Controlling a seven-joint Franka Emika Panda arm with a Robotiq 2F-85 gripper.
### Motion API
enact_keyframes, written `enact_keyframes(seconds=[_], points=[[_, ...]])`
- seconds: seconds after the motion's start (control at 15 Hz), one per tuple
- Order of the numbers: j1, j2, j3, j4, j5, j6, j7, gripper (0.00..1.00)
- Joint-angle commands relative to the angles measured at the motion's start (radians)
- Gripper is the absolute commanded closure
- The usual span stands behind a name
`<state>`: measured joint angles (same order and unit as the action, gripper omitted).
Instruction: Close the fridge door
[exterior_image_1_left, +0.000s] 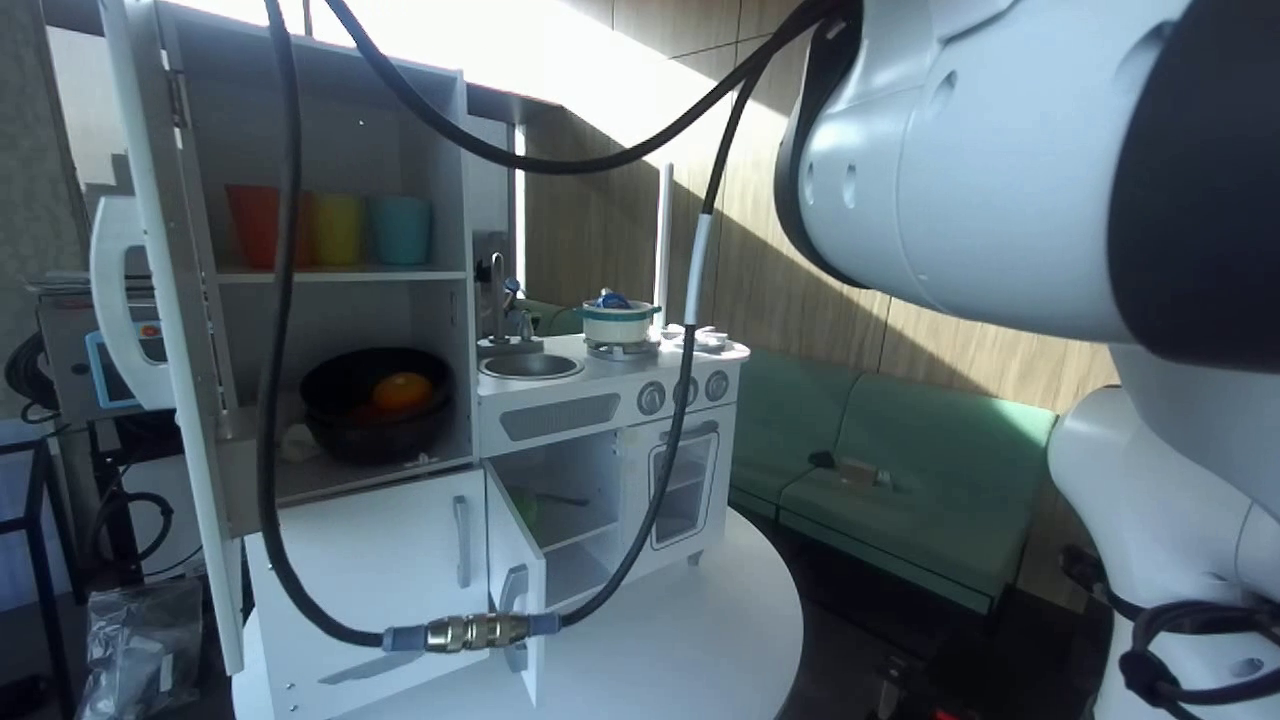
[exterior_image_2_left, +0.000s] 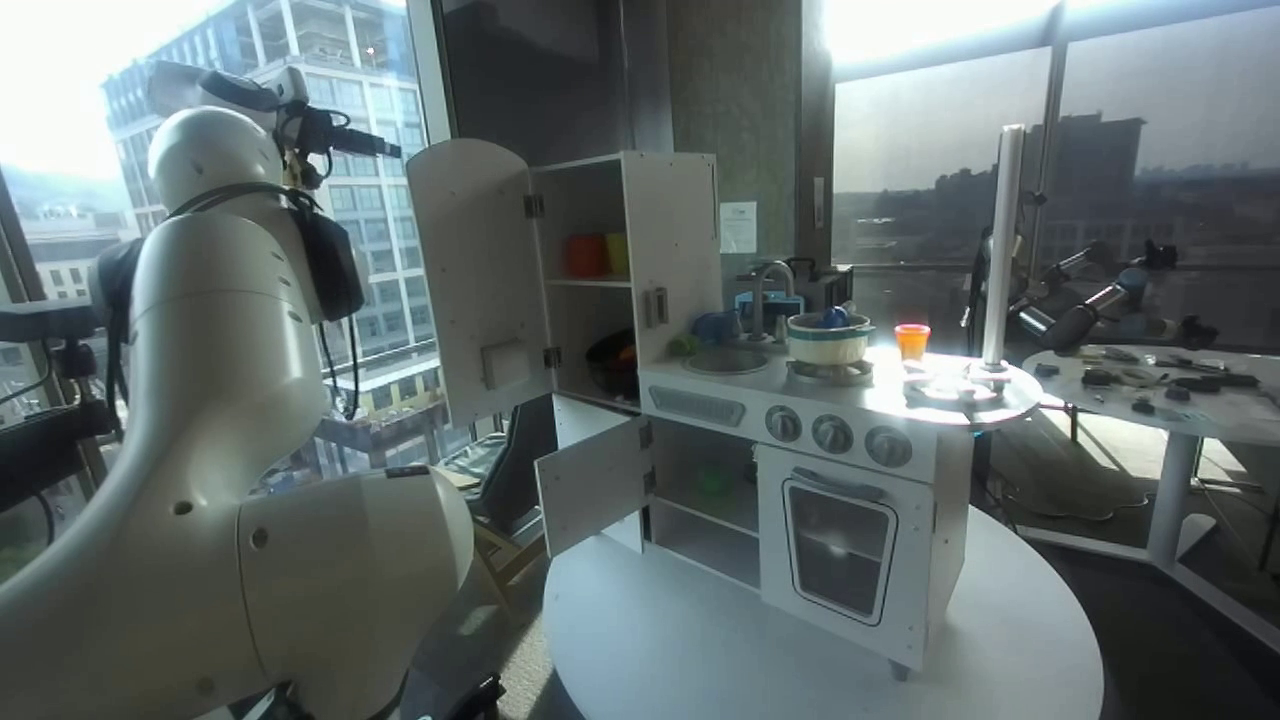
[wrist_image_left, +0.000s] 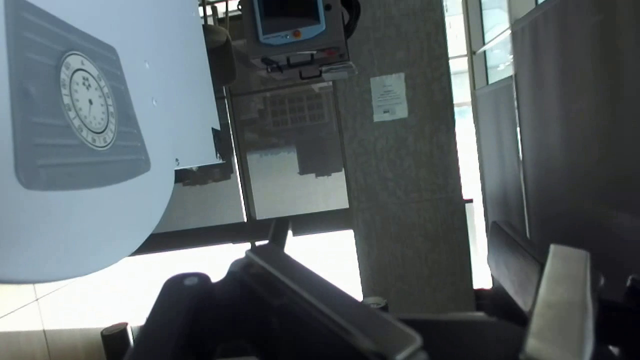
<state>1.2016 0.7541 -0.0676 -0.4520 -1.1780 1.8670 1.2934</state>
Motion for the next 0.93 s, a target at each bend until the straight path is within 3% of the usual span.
enact_keyframes(seconds=[0.0, 0.13, 0.27, 0.6, 0.87], points=[[-0.021, -0.019, 0.047, 0.0, 0.174, 0.008, -0.011, 0.0], [-0.047, -0.036, 0.051, 0.0, 0.298, -0.047, -0.033, 0.0], [-0.063, -0.036, 0.006, 0.001, 0.349, -0.076, -0.034, 0.0], [-0.098, -0.052, -0.1, 0.001, 0.324, -0.08, -0.002, 0.0], [-0.096, -0.075, -0.147, 0.003, 0.313, -0.173, 0.01, 0.0]])
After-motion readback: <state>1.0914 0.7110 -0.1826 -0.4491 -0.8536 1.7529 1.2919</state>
